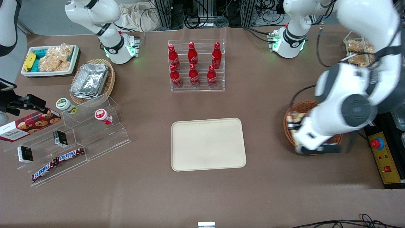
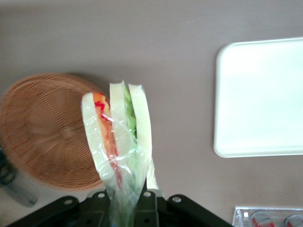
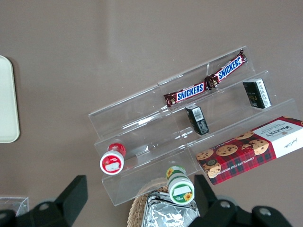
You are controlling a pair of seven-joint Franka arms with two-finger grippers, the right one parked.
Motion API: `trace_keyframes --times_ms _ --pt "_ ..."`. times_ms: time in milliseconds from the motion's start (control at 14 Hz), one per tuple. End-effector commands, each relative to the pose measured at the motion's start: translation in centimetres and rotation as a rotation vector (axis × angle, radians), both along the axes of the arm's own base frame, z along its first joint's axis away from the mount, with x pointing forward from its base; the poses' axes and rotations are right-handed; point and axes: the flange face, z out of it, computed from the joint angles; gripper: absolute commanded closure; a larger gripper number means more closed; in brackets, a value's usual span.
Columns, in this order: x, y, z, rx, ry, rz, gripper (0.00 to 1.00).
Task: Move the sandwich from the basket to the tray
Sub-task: 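Lift the sandwich and carry it over the cream tray, then lower the sandwich onto the tray and open the left gripper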
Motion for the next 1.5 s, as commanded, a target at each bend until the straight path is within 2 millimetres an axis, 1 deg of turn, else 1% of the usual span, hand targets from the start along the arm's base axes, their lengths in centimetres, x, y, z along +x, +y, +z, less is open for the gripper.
trace_keyframes --times_ms 0,71,143,214,286,429,500,643,714,786,857,929,1000,1071,1143,1286,1357,1429 --pt "0.2 -6.8 -4.7 -0.021 -0.033 -0.013 1.0" --pt "0.2 -8.7 -7.3 -0.031 -0.035 0.015 1.0" --pt "0.3 -10.1 -9.5 -0.045 -0.049 0.035 1.0" --pt "0.1 -11.9 -11.2 -0.061 -0.068 0.036 1.0" --pt "0.1 -12.9 -12.9 -0.073 -0.086 0.042 1.0" --pt "0.1 -14.5 -15.9 -0.116 -0.109 0.046 1.0" --pt "0.2 -14.9 -17.5 -0.132 -0.116 0.05 1.0" --pt "-0.3 -15.7 -21.0 -0.141 -0.1 0.044 1.0" --pt "-0.3 -15.7 -22.0 -0.142 -0.097 0.045 0.95" --pt "-0.4 -15.8 -22.4 -0.142 -0.091 0.05 0.63" --pt "-0.6 -15.9 -22.1 -0.132 -0.086 0.076 0.01" --pt "-0.7 -15.7 -21.5 -0.116 -0.076 0.101 0.01" --pt "-0.8 -15.4 -20.4 -0.095 -0.057 0.102 0.01" --pt "-1.1 -15.2 -18.5 -0.069 -0.036 0.095 0.01" --pt "-1.3 -14.7 -16.3 -0.051 -0.023 0.092 0.01" --pt "-1.4 -13.6 -10.3 -0.043 -0.052 0.097 0.01" --pt "-1.1 -12.4 -7.8 -0.042 -0.071 0.114 0.01" --pt "-0.4 -10.6 -5.1 -0.045 -0.098 0.142 0.01"
